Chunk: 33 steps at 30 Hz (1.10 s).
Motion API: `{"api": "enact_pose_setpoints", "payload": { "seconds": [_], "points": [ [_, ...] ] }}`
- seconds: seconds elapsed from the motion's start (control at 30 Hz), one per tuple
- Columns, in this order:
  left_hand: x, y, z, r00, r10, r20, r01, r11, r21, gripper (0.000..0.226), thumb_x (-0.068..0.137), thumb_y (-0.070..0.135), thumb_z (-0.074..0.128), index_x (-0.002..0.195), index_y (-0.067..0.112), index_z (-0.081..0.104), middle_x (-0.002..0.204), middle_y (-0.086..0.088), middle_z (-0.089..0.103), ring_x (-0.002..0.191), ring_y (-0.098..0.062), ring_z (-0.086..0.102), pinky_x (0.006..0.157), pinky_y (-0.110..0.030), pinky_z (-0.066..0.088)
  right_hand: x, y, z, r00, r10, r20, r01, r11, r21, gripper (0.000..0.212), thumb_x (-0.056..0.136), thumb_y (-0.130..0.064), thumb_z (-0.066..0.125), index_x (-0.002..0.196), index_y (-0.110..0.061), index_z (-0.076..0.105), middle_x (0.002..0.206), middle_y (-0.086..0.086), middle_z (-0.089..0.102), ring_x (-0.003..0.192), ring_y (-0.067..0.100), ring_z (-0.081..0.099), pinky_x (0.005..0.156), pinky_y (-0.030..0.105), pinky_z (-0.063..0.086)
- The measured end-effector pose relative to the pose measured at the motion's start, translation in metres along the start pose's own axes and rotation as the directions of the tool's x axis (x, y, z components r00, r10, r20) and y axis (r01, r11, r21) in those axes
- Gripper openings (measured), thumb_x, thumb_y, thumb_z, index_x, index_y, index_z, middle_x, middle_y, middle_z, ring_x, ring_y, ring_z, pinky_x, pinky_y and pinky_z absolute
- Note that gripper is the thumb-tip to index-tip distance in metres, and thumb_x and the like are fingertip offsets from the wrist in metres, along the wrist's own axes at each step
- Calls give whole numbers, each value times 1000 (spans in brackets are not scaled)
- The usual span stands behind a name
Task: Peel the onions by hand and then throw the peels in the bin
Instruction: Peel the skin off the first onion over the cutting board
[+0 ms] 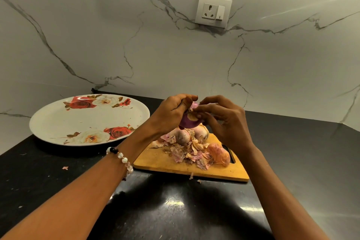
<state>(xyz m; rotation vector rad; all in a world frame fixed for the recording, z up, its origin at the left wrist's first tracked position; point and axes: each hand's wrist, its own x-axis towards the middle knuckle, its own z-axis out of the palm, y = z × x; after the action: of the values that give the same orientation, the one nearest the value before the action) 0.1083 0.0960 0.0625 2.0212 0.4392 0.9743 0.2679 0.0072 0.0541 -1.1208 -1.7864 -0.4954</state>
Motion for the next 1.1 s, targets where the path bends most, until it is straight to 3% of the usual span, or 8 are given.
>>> {"api": "enact_pose_setpoints", "payload": {
  "seconds": [0.17,0.33,0.43,0.53,0.63,0.77,0.9,1.1],
  "points": [
    [-1,-2,4,999,-35,-16,35,999,-35,38,102,25,34,132,9,53,127,-9,58,118,-22,55,92,-33,54,2,-5,4,995,-102,10,102,971,-215,10,84,-4,71,93,-2,73,106,20,58,90,20,61,77,16,50],
    [-2,2,8,994,-46,-97,37,995,-96,31,103,23,35,115,12,61,102,-1,64,97,-16,62,75,-18,55,4,-14,7,989,-67,132,103,952,-287,21,88,-17,43,97,-6,59,111,14,44,82,9,41,67,6,35],
    [-1,4,9,992,-33,-119,19,993,-118,28,103,20,35,106,15,62,93,1,65,89,-13,64,73,-18,55,5,-15,8,983,-36,178,67,982,-176,16,86,-10,41,100,-11,49,110,11,41,84,10,42,69,3,36],
    [0,5,5,994,-13,-105,3,996,-91,28,103,18,35,109,11,61,95,-2,65,90,-14,64,74,-18,55,6,-13,7,973,-2,230,17,998,-62,18,86,1,47,102,-6,52,109,10,44,87,14,47,72,12,43],
    [-1,4,4,999,0,-53,-3,998,-70,28,103,17,34,109,7,60,93,-3,63,88,-14,63,72,-17,54,7,-13,1,948,35,316,-67,994,89,16,92,-3,45,103,-5,57,112,6,46,95,17,51,79,20,48],
    [-1,6,5,1000,-16,-22,13,994,-107,25,103,16,33,107,13,58,94,1,62,87,-12,62,73,-16,53,7,-11,-9,926,89,366,-214,924,318,20,94,-4,43,99,-18,55,113,7,49,106,24,53,87,35,52],
    [2,6,-7,999,-31,-44,25,991,-133,29,103,18,32,119,13,56,114,-7,60,98,-17,61,76,-17,54,4,-12,-12,932,160,326,-321,782,534,17,95,4,41,100,-5,54,112,22,51,109,36,54,90,55,52],
    [2,5,-2,995,55,-88,-52,998,37,36,103,16,35,135,6,46,129,-6,54,111,-13,52,80,-12,50,6,-9,-10,928,282,241,-367,792,487,17,93,4,53,108,2,62,106,14,67,103,27,66,89,39,57]
  ]
}}
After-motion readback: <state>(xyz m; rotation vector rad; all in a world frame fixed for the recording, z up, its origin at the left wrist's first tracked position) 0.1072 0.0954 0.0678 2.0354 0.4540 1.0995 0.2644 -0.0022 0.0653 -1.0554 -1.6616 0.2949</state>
